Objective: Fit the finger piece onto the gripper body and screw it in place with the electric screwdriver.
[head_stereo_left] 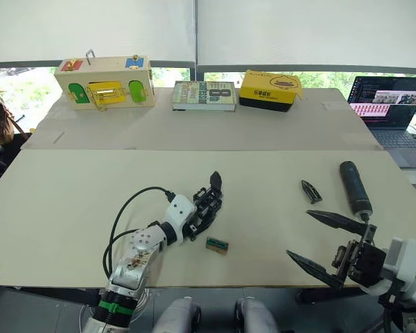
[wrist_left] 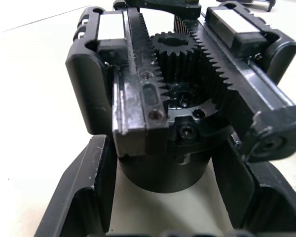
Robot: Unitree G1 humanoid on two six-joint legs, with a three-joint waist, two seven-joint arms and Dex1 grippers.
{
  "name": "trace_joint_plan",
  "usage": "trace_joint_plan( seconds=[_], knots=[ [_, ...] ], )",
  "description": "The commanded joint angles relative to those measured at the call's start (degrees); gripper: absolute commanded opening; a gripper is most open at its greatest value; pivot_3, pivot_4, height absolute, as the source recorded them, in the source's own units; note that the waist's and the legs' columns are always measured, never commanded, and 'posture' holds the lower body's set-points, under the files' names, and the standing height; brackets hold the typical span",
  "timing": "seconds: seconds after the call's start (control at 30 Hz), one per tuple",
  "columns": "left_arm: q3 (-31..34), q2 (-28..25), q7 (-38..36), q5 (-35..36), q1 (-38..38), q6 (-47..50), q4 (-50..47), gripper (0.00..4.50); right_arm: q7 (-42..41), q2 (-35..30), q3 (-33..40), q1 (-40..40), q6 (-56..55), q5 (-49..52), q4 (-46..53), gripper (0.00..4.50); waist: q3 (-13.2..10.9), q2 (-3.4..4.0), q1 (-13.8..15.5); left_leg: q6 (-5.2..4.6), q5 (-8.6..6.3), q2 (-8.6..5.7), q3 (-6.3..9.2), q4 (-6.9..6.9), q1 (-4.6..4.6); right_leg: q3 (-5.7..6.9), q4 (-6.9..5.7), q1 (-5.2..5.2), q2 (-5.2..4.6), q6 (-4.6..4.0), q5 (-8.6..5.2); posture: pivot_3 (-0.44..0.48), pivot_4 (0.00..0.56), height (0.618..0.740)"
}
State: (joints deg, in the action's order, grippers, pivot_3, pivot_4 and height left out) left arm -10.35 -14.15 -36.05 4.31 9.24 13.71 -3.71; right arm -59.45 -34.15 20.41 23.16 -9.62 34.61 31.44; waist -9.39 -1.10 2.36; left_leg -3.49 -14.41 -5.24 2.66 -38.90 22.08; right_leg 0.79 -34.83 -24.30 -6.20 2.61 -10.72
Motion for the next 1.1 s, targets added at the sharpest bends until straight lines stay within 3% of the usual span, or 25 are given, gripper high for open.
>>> trace_joint_plan(
  seconds=[0.03,0.07,0.1,0.23,0.33,0.47,0.57,0.83,1.1],
  knots=[
    [-0.8,-0.8,-0.6,0.4,-0.7,0.4,-0.8,3.75,-0.1,-0.2,0.2,-0.6,-0.5,0.9,0.8,4.5,0.0,0.0,0.0,0.0,0.0,0.0,0.0,0.0,0.0,0.0,0.0,0.0,0.0,0.0,0.0,0.0,0.15,0.74],
    [-0.5,-1.6,-1.2,0.8,-0.8,0.3,-0.8,4.24,0.0,-0.2,0.2,-0.7,-0.5,0.9,0.9,4.5,0.0,0.01,0.0,0.0,0.0,0.0,0.0,0.0,-0.01,0.0,0.0,0.0,0.0,0.0,0.0,0.0,0.15,0.74],
    [0.0,-2.2,-1.6,1.0,-0.9,-0.1,-0.6,4.44,0.1,-0.2,0.2,-0.7,-0.4,0.9,1.0,4.5,0.0,0.01,0.0,0.0,0.0,0.0,0.0,0.0,-0.01,0.0,0.0,0.01,0.0,0.0,0.0,0.0,0.15,0.74],
    [1.5,-6.3,-5.7,2.6,-0.4,-1.6,1.1,4.44,0.5,-0.2,0.3,-0.7,-0.1,0.9,1.2,4.5,0.0,0.03,-0.4,0.01,0.0,0.03,0.0,0.02,-0.06,-0.02,-0.04,-0.01,0.01,-0.02,-0.02,0.0,0.15,0.74],
    [3.2,-11.2,-12.8,5.7,1.7,-3.8,4.8,4.44,0.7,-0.3,0.3,-0.7,0.1,0.9,1.4,4.5,0.0,0.04,-0.5,0.02,-0.01,0.07,0.01,0.04,-0.1,-0.01,-0.09,-0.01,0.02,-0.06,-0.04,0.0,0.15,0.74],
    [4.1,-16.8,-22.7,8.4,7.1,-6.4,12.5,4.44,0.8,-0.1,0.4,-0.2,-0.2,0.8,1.5,4.5,0.0,0.06,-0.3,0.03,0.0,0.08,0.02,0.03,-0.12,0.02,-0.14,-0.02,0.03,-0.07,-0.05,0.0,0.15,0.74],
    [3.8,-18.1,-29.6,9.2,13.2,-10.0,21.0,4.44,0.9,0.3,0.0,0.2,-0.7,0.5,1.3,4.5,0.0,0.06,-0.1,0.03,0.01,0.07,0.01,0.01,-0.1,0.08,-0.13,-0.02,0.05,-0.07,-0.05,0.0,0.15,0.74],
    [2.9,-11.6,-44.2,9.4,26.4,-24.2,42.8,4.44,1.2,0.7,-0.9,-0.9,-1.2,-0.1,0.6,4.5,0.0,0.03,0.2,-0.37,0.12,-0.15,-0.02,0.0,0.1,0.15,-0.01,-0.13,0.07,-0.11,0.0,0.0,0.15,0.74],
    [1.6,-6.0,-47.9,5.6,32.8,-33.5,55.7,4.44,1.6,0.5,-0.4,-1.5,-1.1,-0.8,0.7,4.5,0.0,-0.03,-0.2,-0.52,0.13,-0.16,-0.05,-0.01,0.17,0.16,-0.02,-0.22,0.09,-0.46,0.22,0.0,0.15,0.74]
  ],
)
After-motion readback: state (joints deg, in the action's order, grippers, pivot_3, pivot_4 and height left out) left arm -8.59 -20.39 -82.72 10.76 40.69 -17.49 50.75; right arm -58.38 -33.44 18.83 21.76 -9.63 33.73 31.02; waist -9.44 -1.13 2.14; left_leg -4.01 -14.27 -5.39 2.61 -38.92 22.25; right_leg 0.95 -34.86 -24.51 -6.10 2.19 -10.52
